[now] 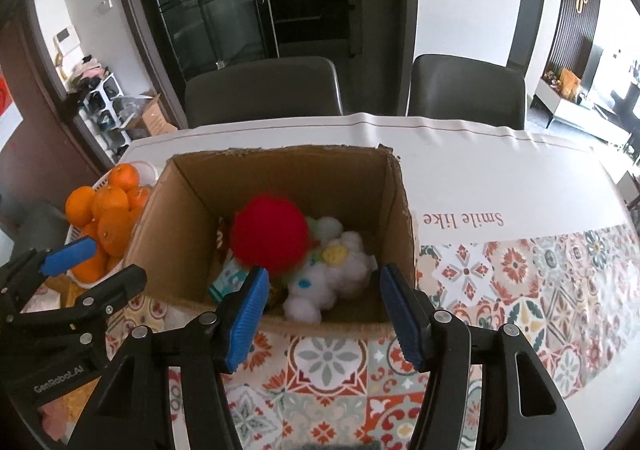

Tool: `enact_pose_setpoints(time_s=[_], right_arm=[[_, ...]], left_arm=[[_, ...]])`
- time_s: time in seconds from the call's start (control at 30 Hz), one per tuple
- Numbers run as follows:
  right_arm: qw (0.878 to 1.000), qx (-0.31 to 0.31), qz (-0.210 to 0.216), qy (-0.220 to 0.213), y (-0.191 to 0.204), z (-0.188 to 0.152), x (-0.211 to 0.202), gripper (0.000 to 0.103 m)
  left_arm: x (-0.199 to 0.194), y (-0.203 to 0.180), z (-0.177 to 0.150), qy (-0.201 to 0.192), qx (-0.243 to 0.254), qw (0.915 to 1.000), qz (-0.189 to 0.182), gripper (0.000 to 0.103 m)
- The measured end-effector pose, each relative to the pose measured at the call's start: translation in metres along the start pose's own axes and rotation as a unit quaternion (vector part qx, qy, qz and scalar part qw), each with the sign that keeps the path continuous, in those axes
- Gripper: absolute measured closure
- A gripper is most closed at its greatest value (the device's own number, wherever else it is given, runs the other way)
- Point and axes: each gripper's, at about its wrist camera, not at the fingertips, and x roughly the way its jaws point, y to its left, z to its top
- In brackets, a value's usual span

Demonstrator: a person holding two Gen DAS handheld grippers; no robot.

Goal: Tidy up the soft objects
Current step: 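Withdraw both open tools from the box toward the red packet and green sponge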

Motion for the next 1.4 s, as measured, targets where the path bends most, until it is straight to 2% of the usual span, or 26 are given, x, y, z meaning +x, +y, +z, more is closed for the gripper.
enact_pose_setpoints(time_s=[0.27,0.57,0.73,0.93,1.1,1.2,1.4], right_arm=[[1.0,0.007,-0.008,-0.003,0.005,-0.02,-0.016,0.044],[0.999,0.028,-0.032,-0.002,0.008,-0.048,-0.026,0.039],[0.999,0.028,-0.03,0.005,0.013,-0.063,-0.027,0.039],[0.997,0.064,-0.053,0.011,0.009,-0.085,-0.026,0.039],[0.989,0.114,-0.097,-0.004,0.005,-0.113,-0.033,0.039],[0.982,0.155,-0.11,-0.015,0.001,-0.133,-0.038,0.034],[0.959,0.229,-0.156,-0.06,0.0,-0.176,-0.049,0.027]], left_arm=[[-0.015,0.004,-0.022,0.003,-0.006,1.0,0.003,0.028],[-0.018,0.009,-0.05,0.012,-0.021,0.9997,-0.005,0.028],[-0.017,0.013,-0.064,0.023,-0.028,0.9993,-0.005,0.028],[-0.014,0.015,-0.083,0.036,-0.047,0.9982,-0.003,0.027],[-0.008,0.018,-0.101,0.043,-0.065,0.9969,0.003,0.027],[-0.007,0.018,-0.111,0.04,-0.072,0.9966,0.009,0.027],[-0.009,0.02,-0.134,0.027,-0.083,0.9959,0.021,0.027]])
